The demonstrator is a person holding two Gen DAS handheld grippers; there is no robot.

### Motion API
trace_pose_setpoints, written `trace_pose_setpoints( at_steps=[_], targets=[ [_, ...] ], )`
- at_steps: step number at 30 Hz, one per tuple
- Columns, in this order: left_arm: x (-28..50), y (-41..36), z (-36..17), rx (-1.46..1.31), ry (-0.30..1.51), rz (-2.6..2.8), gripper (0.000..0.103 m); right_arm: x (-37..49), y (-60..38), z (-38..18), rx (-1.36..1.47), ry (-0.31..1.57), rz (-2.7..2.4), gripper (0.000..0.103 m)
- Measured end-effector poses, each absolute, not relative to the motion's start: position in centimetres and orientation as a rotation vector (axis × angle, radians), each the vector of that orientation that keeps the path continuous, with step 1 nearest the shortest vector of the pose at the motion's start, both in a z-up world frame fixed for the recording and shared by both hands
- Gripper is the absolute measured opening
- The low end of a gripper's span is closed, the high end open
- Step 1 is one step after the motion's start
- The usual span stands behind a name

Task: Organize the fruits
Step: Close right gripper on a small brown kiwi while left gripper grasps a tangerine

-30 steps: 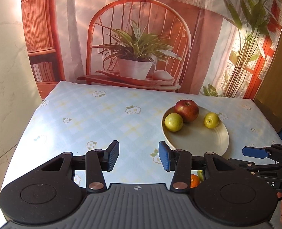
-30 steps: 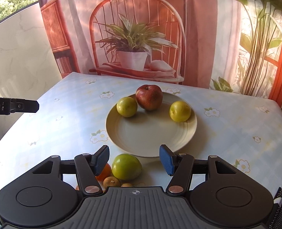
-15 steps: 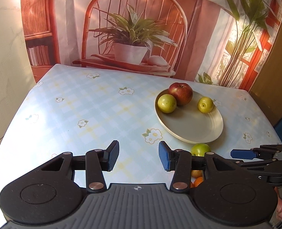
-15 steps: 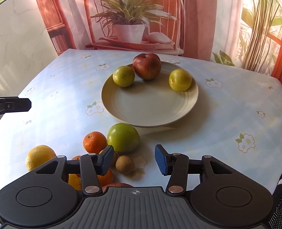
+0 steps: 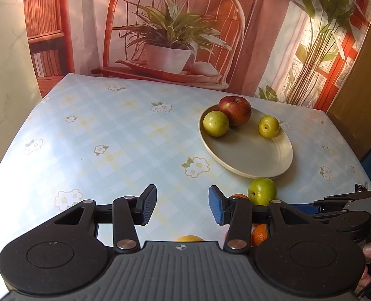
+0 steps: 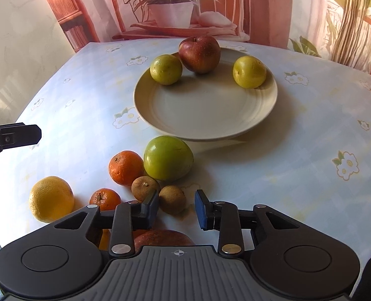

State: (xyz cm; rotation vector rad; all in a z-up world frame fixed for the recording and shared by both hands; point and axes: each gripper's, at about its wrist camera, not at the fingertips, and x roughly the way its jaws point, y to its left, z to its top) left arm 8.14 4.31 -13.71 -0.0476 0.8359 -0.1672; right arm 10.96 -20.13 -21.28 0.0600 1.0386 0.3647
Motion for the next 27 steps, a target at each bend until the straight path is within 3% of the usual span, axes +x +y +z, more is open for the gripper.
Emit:
trace_pose_setpoints(
  at_steps=[12,27],
  targets=[
    [8.9,4.1,-15.5,-0.113,0.938,-0.228,0.048,11.4,-21.0,-22.0,0.166,1.071,0.385,0.022],
    [12.4,1.0,-17.7,-0.11,0.977,-0.371,0.047,10.1,-22.9,-20.4,0.121,0.96,0.307,0.022]
  ],
)
